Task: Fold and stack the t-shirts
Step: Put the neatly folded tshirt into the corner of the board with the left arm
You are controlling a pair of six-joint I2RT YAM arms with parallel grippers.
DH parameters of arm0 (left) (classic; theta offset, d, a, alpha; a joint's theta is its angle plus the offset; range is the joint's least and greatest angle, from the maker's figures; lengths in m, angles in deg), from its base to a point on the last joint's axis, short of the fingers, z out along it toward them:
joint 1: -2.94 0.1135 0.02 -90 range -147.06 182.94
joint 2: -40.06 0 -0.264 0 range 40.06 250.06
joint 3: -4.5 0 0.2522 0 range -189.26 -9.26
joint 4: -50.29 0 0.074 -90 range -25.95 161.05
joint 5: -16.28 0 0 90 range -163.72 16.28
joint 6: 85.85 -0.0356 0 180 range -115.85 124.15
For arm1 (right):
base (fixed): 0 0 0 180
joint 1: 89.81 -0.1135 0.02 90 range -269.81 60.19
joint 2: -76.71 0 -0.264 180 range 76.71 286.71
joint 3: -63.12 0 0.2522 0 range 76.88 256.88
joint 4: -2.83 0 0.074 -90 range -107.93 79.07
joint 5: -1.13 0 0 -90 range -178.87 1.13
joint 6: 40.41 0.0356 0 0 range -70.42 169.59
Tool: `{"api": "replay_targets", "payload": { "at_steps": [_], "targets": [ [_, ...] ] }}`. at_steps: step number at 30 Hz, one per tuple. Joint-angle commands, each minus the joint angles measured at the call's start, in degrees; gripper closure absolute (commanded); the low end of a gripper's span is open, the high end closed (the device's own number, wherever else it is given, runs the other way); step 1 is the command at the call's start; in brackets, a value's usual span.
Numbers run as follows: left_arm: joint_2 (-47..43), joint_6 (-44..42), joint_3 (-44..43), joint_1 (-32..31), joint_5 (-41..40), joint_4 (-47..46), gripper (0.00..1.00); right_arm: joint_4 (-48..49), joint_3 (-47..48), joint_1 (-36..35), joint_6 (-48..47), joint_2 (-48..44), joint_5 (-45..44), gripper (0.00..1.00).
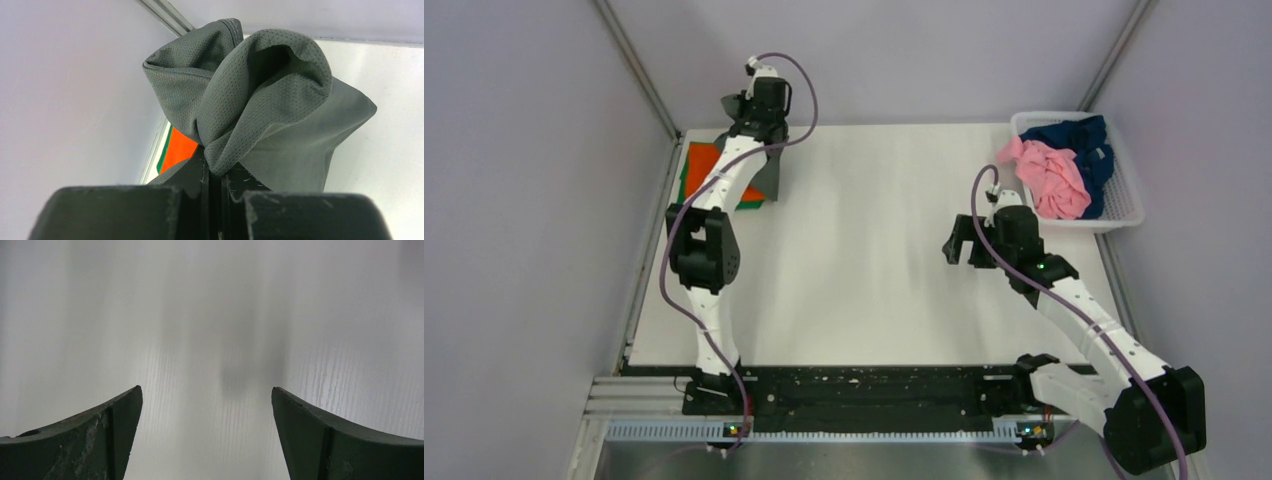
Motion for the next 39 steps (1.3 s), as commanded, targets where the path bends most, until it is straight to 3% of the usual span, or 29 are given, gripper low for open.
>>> {"api": "replay_targets", "payload": {
  "at_steps": [1,21,23,24,26,27,32,39],
  "targets": [
    [-4.14,1.76,-1.2,3.43,3.61,-1.02,1.0,1.43,0.06,0.54,0.35,-0.37,-1.3,0.01],
    [2.8,4.96,0.67,17.49,23.91,-5.6,1.0,1.15,1.12,0.51,-0.06,1.99,-4.01,0.01],
    [3.19,5.78,0.71,17.97,23.56,-5.44,0.9,1.16,1.19,0.52,-0.2,1.97,-4.27,0.01],
    [3.45,5.84,0.65,18.26,23.31,-5.25,0.77,1.13,1.2,0.56,-0.28,2.03,-4.42,0.01],
    [3.84,5.82,0.48,18.52,21.3,-4.87,0.22,0.91,1.34,0.59,-0.39,2.16,-4.6,0.01],
    [3.86,5.88,0.45,18.68,20.61,-4.62,0.04,0.81,1.35,0.53,-0.45,2.25,-4.66,0.01],
    [1.52,8.85,0.47,18.83,18.96,-3.59,0.01,0.46,1.4,0.54,-0.45,1.88,-4.78,0.01],
    [-5.35,17.6,4.64,18.7,26.49,-0.43,0.01,0.16,0.87,0.51,0.11,-0.05,-5.57,0.01]
  ]
}}
